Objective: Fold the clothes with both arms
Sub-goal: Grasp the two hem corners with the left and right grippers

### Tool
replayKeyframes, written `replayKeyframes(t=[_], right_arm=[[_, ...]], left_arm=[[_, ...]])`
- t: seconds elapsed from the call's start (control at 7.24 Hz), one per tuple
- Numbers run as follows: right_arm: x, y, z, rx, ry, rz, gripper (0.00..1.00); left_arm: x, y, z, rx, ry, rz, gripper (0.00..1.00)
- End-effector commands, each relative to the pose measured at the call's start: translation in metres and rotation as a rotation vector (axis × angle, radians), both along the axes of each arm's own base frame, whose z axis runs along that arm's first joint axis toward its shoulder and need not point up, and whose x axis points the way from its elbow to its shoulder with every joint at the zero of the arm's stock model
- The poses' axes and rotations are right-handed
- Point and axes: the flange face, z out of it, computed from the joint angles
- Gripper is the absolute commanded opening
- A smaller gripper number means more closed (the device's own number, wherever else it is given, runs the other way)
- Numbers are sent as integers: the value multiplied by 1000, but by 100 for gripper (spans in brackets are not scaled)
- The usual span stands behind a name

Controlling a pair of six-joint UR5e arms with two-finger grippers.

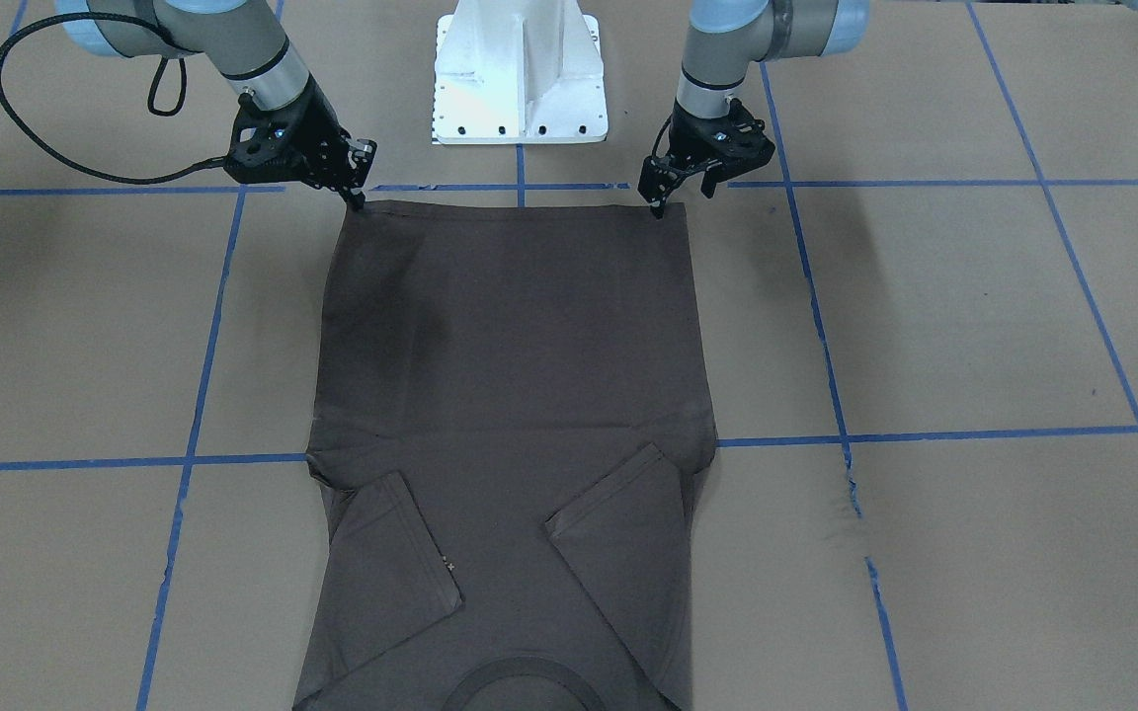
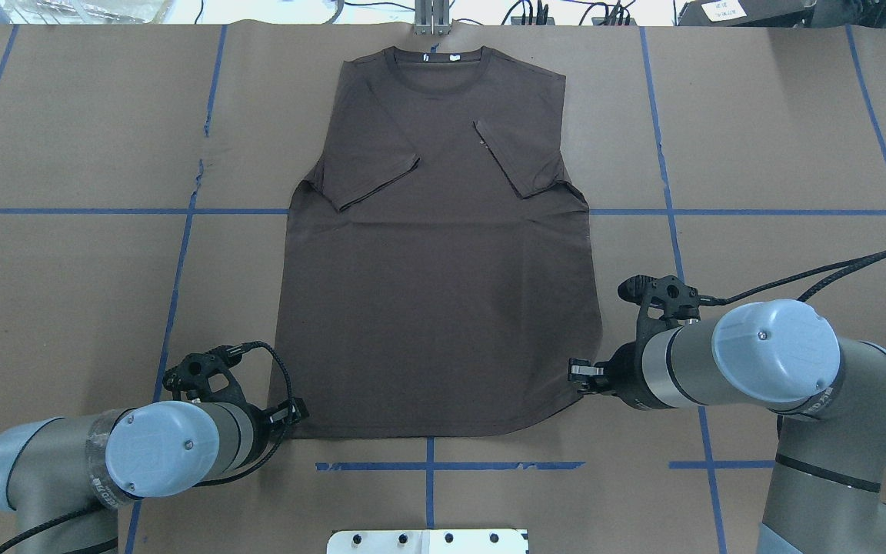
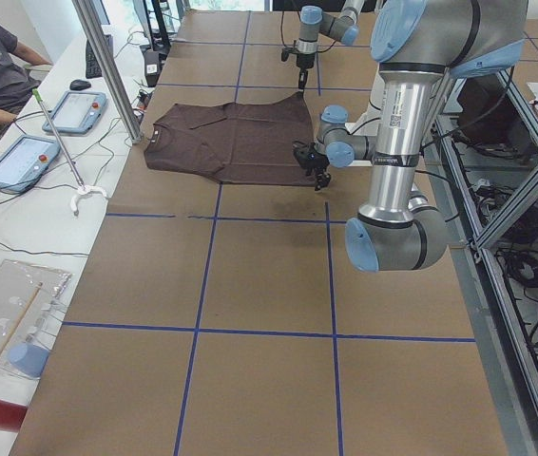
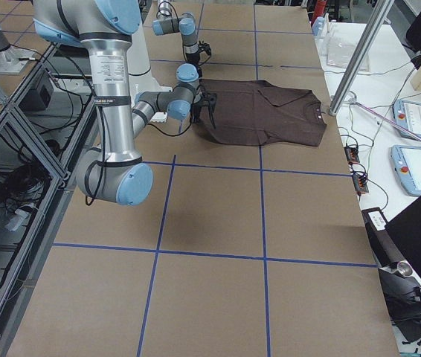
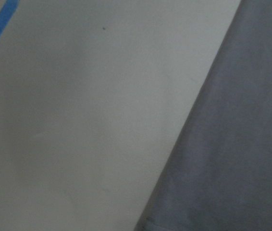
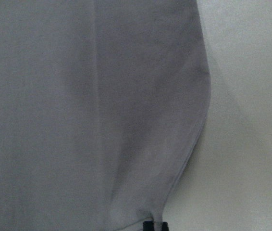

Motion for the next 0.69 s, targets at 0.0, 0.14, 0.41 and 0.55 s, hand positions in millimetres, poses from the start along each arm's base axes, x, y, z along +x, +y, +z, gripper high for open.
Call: replayKeyframes(t=[0.0, 0.14, 0.41, 0.55], right_arm=[[1, -1, -2, 1, -5, 2, 0], [2, -1, -2, 1, -4, 2, 0], [1, -1, -1, 0, -2, 2, 0], [2, -2, -1, 0, -2, 3, 0]], left_arm=[[0, 0, 2, 0, -8, -2, 60], [1, 0, 1, -2, -8, 0, 54], [3, -1, -4, -1, -6, -1, 25], [8, -2, -15, -4, -19, -1, 12]])
